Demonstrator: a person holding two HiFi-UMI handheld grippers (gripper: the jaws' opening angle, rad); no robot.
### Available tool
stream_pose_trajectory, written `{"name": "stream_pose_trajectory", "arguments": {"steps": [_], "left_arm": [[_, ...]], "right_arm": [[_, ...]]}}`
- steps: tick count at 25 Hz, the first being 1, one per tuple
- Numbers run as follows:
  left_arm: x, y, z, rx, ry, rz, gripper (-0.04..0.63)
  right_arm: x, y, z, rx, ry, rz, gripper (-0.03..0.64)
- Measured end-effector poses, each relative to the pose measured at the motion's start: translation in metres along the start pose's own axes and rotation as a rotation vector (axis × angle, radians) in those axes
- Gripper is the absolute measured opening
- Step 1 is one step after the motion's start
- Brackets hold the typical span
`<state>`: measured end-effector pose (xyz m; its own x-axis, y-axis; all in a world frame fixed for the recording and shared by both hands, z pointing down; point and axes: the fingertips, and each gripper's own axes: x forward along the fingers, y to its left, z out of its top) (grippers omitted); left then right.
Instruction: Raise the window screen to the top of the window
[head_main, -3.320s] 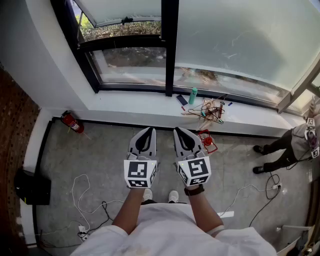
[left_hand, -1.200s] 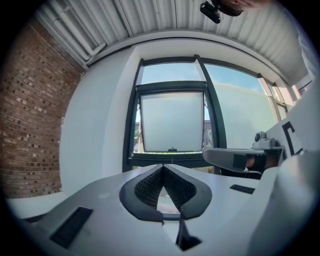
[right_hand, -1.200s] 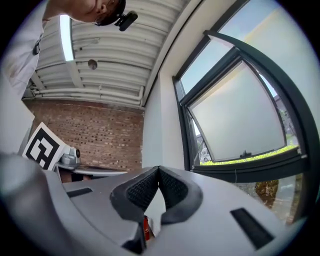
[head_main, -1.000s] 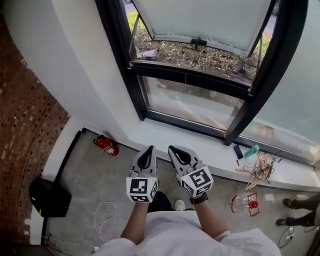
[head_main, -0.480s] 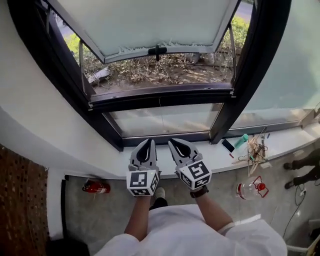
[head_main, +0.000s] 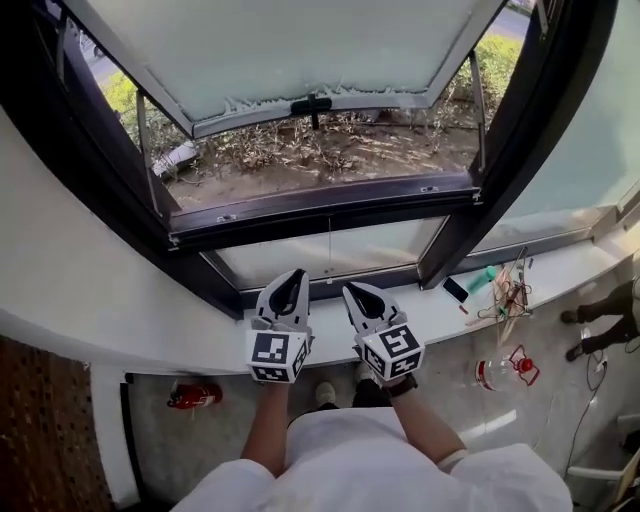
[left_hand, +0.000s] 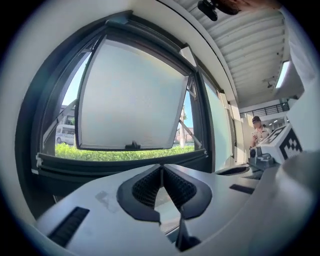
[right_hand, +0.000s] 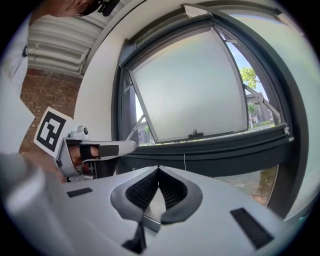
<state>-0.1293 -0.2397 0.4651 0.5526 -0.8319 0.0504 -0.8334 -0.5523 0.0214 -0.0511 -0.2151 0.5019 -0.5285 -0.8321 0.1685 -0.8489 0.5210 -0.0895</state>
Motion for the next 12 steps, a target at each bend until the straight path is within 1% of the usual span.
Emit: {"name": "stream_pose_trajectory", "arguments": {"steps": [1,3,6,9,11,12], "left_arm": [[0.005,0.004,0.001,0.038,0.008,0.012,0.002],[0.015,0.008,0.005,0.145,0.036,0.025,0.002],[0.034,0.007,-0.005,0.307,0.114,0.026,0.002],[0.059,0.015,-0.015,0.519,0.2,0.019,0.012],[0.074,0.021,-0.025,0.657,0.274,-0.01,0.088],[0.08,0.024,-0.03,0.72,0.309,-0.025,0.113]], "right_arm": [[0.006,-0.004,0.003,0.003,-0.002,-0.001,0.003],[0.015,-0.012,0.011,0.011,-0.014,0.001,0.003],[0.023,-0.024,0.013,0.016,-0.009,0.013,0.003],[0.033,-0.03,0.008,0.04,0.004,0.031,0.003],[0.037,-0.032,0.006,0.045,0.011,0.045,0.003],[0.038,-0.033,0.005,0.048,0.015,0.051,0.003]]}}
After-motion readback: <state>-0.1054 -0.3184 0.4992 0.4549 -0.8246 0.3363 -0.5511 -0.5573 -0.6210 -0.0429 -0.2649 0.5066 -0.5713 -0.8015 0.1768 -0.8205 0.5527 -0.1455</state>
